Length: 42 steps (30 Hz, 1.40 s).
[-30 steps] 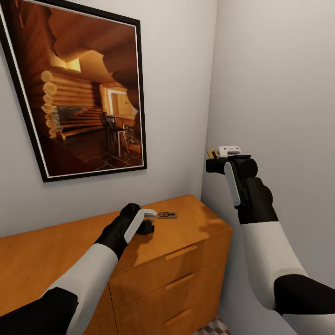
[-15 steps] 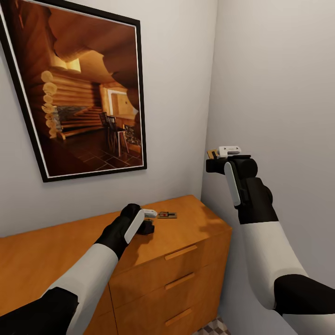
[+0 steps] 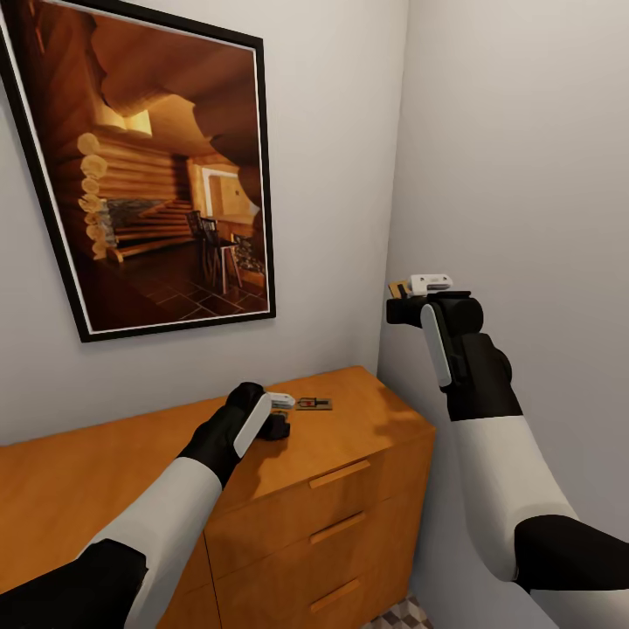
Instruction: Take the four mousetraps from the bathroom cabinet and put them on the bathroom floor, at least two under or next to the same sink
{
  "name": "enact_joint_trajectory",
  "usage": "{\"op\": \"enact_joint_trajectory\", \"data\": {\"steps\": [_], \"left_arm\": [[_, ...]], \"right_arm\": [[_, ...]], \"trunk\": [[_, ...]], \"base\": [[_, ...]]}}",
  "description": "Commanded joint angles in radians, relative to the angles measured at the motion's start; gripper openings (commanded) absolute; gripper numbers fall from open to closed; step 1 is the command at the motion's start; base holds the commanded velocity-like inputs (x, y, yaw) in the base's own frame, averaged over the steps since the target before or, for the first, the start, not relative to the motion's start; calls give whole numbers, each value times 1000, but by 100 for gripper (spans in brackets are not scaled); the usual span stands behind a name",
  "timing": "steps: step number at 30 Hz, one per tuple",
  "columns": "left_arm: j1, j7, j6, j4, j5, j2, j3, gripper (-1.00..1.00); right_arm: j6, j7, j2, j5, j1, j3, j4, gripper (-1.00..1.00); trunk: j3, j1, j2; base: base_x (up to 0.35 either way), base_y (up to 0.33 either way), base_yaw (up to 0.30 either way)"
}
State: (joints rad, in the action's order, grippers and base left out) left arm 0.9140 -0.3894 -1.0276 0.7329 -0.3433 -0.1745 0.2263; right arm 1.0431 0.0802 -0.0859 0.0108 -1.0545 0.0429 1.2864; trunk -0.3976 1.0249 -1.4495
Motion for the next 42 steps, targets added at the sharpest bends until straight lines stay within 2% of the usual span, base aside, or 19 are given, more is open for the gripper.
{"op": "enact_joint_trajectory", "data": {"steps": [1,4,7,12,16,42], "left_arm": [[0,-9,-4,-24,-8,0,1,-100],[0,-9,-4,-11,-6,0,3,-100],[0,-15,-5,38,-5,0,6,-100],[0,-81,-13,184,-10,0,11,-100],[1,-112,-17,234,-12,0,11,-100],[2,-124,-18,255,-3,0,7,-100]], "right_arm": [[4,6,0,3,-1,1,1,-100],[4,6,1,1,-1,0,1,-100],[4,6,1,-1,-1,0,1,-100],[4,6,1,-2,-1,0,1,-100],[4,6,2,-1,-1,0,1,-100],[4,7,-4,10,-1,1,1,-100]], "trunk": [[-1,0,-1],[-1,0,-1],[-1,0,-1],[-1,0,-1],[-1,0,-1],[-1,0,-1]], "base": [[0,0,0],[0,0,0],[0,0,0],[0,0,0],[0,0,0],[-16,0,0]]}}
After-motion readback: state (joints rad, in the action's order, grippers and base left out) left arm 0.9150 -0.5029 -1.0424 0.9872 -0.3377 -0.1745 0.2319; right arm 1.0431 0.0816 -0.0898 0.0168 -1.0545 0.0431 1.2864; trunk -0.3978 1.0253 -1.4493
